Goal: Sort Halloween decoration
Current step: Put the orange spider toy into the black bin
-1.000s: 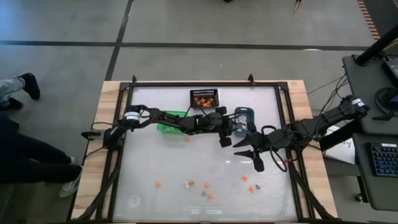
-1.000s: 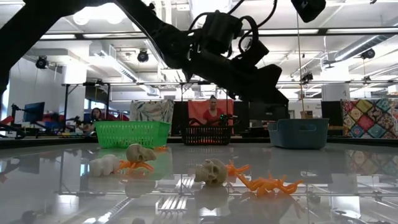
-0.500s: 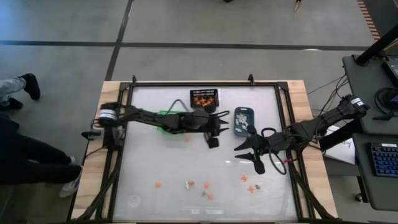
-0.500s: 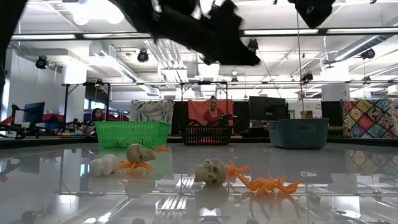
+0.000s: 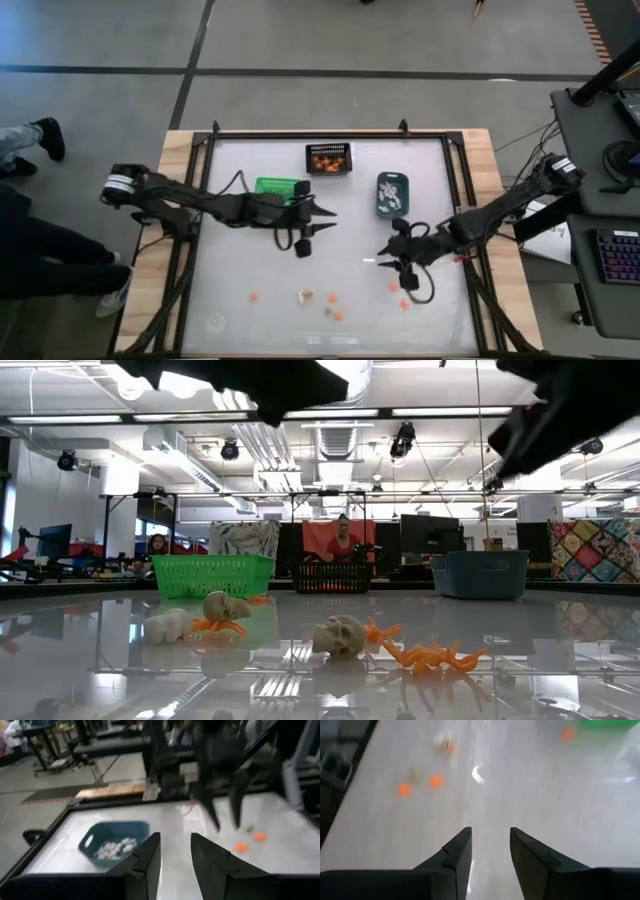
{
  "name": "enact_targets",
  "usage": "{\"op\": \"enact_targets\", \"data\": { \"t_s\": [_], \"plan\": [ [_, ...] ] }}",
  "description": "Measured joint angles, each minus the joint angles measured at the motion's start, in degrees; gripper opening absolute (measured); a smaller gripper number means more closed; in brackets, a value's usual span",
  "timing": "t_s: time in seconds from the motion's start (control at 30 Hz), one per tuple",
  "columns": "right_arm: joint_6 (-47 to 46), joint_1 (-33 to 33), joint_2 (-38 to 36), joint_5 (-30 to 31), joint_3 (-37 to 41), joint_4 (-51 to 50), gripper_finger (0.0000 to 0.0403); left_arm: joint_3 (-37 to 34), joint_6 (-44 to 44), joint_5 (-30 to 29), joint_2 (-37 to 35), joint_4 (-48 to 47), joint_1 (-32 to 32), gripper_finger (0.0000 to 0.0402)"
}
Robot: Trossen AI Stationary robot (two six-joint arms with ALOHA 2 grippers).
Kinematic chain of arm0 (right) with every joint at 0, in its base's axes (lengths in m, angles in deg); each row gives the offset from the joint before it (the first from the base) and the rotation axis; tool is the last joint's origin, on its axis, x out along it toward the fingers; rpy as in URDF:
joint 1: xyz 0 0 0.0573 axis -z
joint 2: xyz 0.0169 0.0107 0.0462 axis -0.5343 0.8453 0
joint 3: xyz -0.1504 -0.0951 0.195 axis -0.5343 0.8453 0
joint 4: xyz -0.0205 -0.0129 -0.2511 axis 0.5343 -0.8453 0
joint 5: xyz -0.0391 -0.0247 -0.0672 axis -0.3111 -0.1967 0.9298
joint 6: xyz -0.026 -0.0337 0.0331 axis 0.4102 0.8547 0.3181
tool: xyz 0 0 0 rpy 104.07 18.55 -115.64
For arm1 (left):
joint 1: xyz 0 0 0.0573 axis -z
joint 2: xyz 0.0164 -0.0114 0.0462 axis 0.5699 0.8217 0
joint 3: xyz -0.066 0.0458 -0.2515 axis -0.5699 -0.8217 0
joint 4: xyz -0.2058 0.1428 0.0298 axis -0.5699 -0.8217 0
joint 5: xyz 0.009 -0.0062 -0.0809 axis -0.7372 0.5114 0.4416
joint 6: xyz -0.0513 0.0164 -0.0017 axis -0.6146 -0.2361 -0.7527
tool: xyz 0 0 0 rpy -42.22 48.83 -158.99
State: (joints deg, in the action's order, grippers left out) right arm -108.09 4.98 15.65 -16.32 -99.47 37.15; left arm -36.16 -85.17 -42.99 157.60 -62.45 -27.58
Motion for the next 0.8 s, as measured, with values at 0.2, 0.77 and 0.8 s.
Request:
{"op": "enact_targets", "data": {
  "t_s": [0.2,0.77,0.8],
  "plan": [
    [-4.4,-3.9,4.9,-7.1,1.0,0.0,0.0115,-2.1,-4.1,0.0,-4.2,-0.2,3.8,0.0090],
    [-0.8,-11.4,9.0,-7.9,0.9,-6.7,0.0164,-2.1,-7.8,-0.1,-5.8,2.5,5.8,0.0090],
    [0.5,-11.5,9.0,-6.9,0.9,-6.8,0.0175,-2.1,-7.8,-0.1,-5.8,2.5,5.8,0.0090]
  ]
}}
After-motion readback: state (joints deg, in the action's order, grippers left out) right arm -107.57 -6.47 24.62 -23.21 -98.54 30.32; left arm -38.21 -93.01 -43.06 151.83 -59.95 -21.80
